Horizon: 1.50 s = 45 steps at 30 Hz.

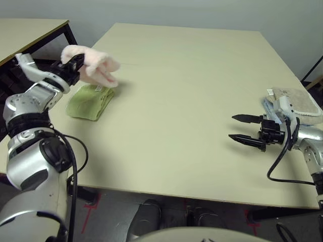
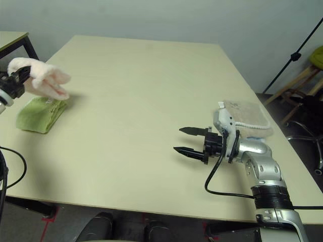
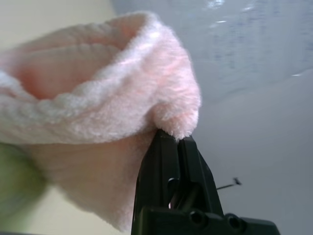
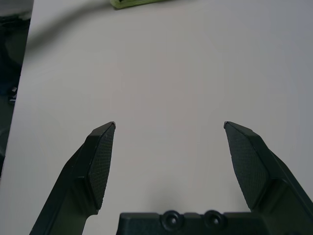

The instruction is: Fold the towel and set it aside.

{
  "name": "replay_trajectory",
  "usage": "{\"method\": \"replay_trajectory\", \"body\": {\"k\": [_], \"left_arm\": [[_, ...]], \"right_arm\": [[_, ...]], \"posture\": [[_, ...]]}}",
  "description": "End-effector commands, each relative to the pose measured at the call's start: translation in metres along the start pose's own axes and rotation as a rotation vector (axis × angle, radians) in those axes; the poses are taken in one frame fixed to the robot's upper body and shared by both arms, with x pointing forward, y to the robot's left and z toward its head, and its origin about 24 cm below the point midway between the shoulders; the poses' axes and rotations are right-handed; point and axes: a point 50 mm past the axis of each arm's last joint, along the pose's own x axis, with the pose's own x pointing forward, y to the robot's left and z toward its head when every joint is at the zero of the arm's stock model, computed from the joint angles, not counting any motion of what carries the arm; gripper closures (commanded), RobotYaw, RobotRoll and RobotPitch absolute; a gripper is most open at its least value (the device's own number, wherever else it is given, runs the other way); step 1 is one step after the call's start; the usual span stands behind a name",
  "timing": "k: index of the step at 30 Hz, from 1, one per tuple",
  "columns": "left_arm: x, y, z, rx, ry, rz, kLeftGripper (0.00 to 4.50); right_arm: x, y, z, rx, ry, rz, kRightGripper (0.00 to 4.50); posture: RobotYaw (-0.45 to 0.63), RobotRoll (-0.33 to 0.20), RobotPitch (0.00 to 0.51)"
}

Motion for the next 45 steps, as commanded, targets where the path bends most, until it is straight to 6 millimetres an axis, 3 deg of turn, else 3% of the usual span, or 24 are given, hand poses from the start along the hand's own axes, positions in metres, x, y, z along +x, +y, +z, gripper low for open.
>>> {"method": "replay_trajectory", "body": {"k": [1,4,9,12,17,23,29,35,41,45], "left_arm": [[-0.009,0.008,-0.010,0.012,-0.019,0.029,4.47],[-0.018,0.025,-0.028,0.022,0.007,0.118,4.47],[-0.022,0.031,-0.032,0.009,0.017,0.148,4.47],[-0.025,0.032,-0.033,0.027,0.030,0.160,3.75],[-0.039,0.032,-0.031,0.169,0.086,0.225,1.98],[-0.069,-0.006,-0.024,0.515,0.249,0.126,0.03],[-0.071,-0.030,-0.022,0.700,0.146,0.043,0.03],[-0.064,-0.015,-0.041,0.892,-0.088,0.082,0.03],[-0.064,0.003,-0.052,1.012,-0.184,0.123,0.03],[-0.066,0.012,-0.052,1.055,-0.218,0.155,0.03]], "right_arm": [[0.003,0.003,0.000,0.002,0.013,0.021,0.00],[0.007,0.002,0.003,-0.001,0.016,0.036,0.00],[0.009,-0.002,0.009,-0.009,0.016,0.042,0.00],[0.009,-0.002,0.010,-0.012,0.019,0.045,0.00],[0.010,0.001,0.009,-0.005,0.008,0.047,0.00],[0.008,0.002,0.016,0.034,-0.107,-0.059,0.00],[-0.006,-0.016,0.033,0.028,-0.355,-0.495,0.00],[-0.020,-0.018,0.014,0.006,-0.485,-0.995,0.00],[-0.021,-0.013,-0.004,0.099,-0.570,-1.224,0.00],[-0.015,-0.012,-0.015,0.139,-0.550,-1.284,0.00]], "posture": [[0.13,0.000,0.054],[0.14,0.000,0.051],[0.14,0.000,0.050],[0.14,0.000,0.051],[0.13,0.000,0.059],[0.15,0.000,0.064],[0.17,0.000,0.068],[0.14,0.000,0.069],[0.12,0.000,0.076],[0.12,0.000,0.074]]}}
